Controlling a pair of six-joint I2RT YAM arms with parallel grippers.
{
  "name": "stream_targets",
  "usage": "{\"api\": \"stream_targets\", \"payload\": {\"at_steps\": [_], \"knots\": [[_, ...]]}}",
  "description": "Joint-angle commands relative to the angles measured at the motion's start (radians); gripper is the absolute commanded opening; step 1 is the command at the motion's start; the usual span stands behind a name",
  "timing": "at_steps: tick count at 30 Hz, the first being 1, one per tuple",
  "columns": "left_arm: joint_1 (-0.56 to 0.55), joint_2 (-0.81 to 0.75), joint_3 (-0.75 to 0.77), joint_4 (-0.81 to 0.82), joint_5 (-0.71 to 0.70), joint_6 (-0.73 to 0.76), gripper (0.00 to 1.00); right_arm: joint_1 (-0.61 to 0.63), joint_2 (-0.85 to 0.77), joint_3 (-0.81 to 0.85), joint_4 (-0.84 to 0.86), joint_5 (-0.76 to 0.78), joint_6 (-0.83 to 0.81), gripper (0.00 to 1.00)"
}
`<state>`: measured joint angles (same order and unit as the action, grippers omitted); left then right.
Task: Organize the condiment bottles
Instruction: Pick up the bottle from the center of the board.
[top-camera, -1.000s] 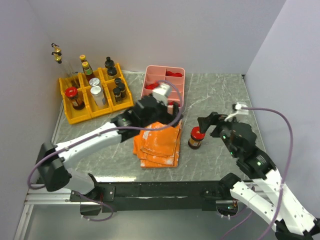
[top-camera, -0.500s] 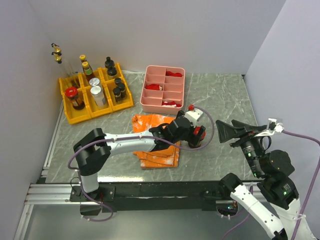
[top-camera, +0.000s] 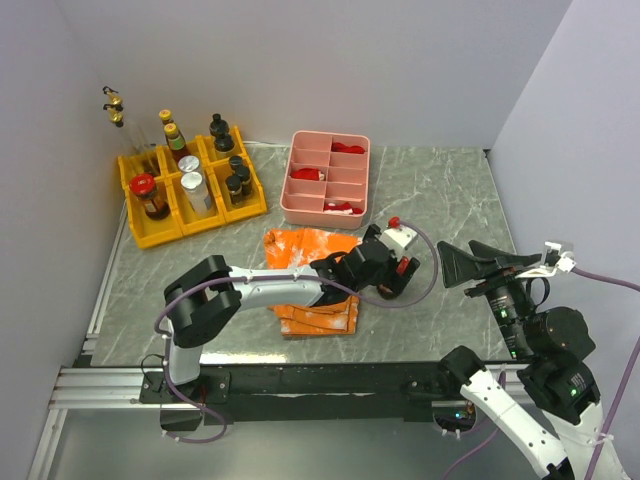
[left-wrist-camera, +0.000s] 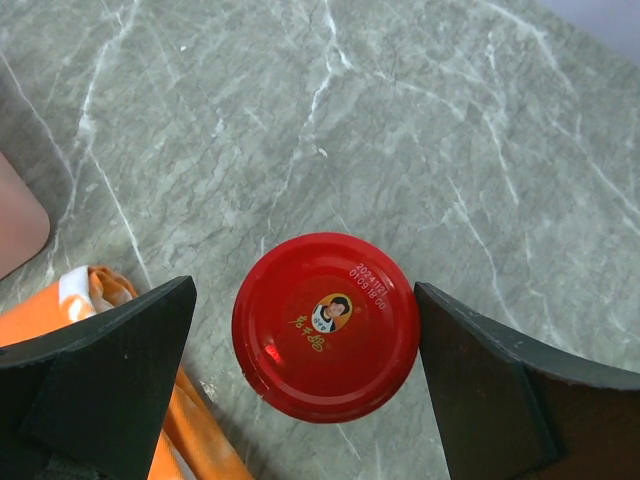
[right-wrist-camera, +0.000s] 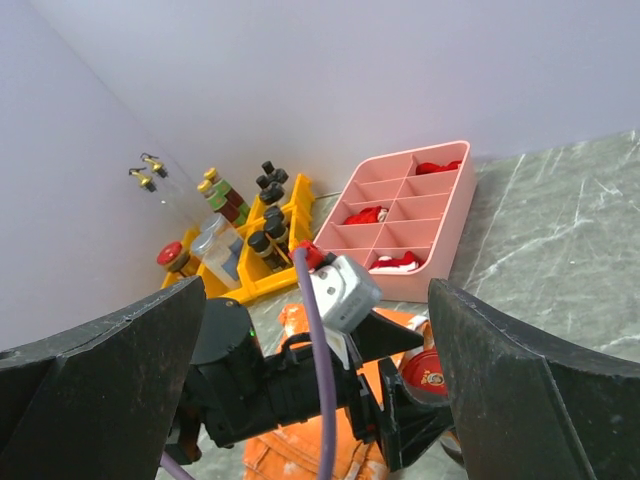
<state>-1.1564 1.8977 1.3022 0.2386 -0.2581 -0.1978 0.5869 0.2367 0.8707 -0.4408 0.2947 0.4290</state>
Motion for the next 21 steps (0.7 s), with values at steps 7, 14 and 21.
{"api": "stream_targets", "payload": {"at_steps": [7,14,21], "knots": [[-0.008,0.037,0.026,0.044,-0.007,0.032,0.90,0.008,0.001,-0.004,0.053,0.015,-0.013,1.00],[-0.008,0.000,0.005,0.050,0.007,0.020,0.31,0.008,0.006,-0.012,0.056,0.018,-0.009,1.00],[-0.009,-0.075,0.025,0.007,0.000,-0.026,0.01,0.007,0.016,-0.024,0.063,0.000,-0.004,1.00]]}}
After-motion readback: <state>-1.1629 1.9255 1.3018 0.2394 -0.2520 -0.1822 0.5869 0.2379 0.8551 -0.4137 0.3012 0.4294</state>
